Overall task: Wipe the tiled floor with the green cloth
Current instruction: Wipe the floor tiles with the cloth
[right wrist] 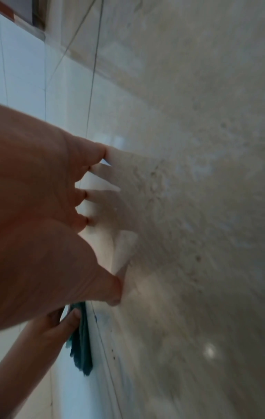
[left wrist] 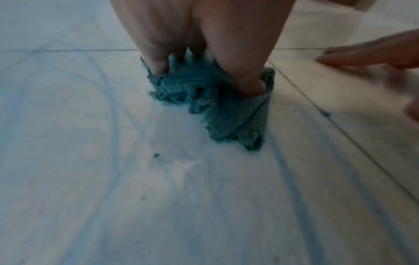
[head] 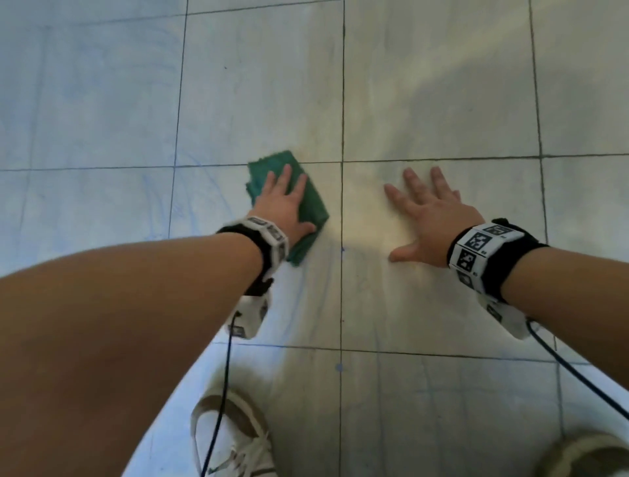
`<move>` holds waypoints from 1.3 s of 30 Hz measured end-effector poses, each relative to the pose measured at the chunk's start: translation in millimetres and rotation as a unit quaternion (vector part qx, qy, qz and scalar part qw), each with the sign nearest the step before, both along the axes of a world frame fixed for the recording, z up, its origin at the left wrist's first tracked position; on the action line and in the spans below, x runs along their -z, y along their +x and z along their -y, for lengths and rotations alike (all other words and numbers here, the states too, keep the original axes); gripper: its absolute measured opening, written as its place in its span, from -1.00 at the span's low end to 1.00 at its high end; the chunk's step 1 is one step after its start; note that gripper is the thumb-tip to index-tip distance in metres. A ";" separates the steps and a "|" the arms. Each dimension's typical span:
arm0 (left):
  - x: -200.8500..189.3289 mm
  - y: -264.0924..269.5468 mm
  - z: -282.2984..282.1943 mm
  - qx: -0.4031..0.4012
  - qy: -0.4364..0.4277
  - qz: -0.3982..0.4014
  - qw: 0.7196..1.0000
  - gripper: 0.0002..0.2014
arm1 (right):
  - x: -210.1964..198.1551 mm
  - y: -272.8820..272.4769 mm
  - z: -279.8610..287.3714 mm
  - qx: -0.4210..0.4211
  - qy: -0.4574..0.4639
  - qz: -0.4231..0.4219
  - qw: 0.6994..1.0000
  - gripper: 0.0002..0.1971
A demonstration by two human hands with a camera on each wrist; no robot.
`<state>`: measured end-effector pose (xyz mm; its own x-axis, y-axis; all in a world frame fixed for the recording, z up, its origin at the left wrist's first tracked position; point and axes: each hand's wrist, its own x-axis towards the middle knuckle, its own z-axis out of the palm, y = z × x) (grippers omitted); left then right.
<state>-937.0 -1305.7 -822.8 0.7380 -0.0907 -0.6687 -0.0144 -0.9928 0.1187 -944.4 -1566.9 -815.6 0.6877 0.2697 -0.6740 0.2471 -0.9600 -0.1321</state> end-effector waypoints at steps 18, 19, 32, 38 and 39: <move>-0.5 -25.6 42.2 0.106 -0.031 -0.010 0.994 -0.03 | -3.4 12.0 16.5 0.000 -0.046 -0.031 0.998 0.51; -2.8 -21.0 18.8 0.065 -0.016 -0.009 0.998 -0.02 | -3.6 11.7 16.0 -0.002 -0.043 -0.031 0.999 0.51; 4.8 -60.5 136.2 0.151 -0.053 -0.031 0.987 -0.08 | -2.5 7.7 0.7 -0.021 -0.058 -0.023 0.998 0.42; 10.8 -37.8 110.1 0.192 -0.050 -0.015 0.980 0.00 | -2.8 6.3 -4.6 -0.012 -0.062 -0.020 0.998 0.47; 12.5 -34.2 103.1 0.183 -0.050 -0.013 0.982 0.00 | -2.6 6.6 -8.2 -0.013 -0.067 -0.020 0.998 0.48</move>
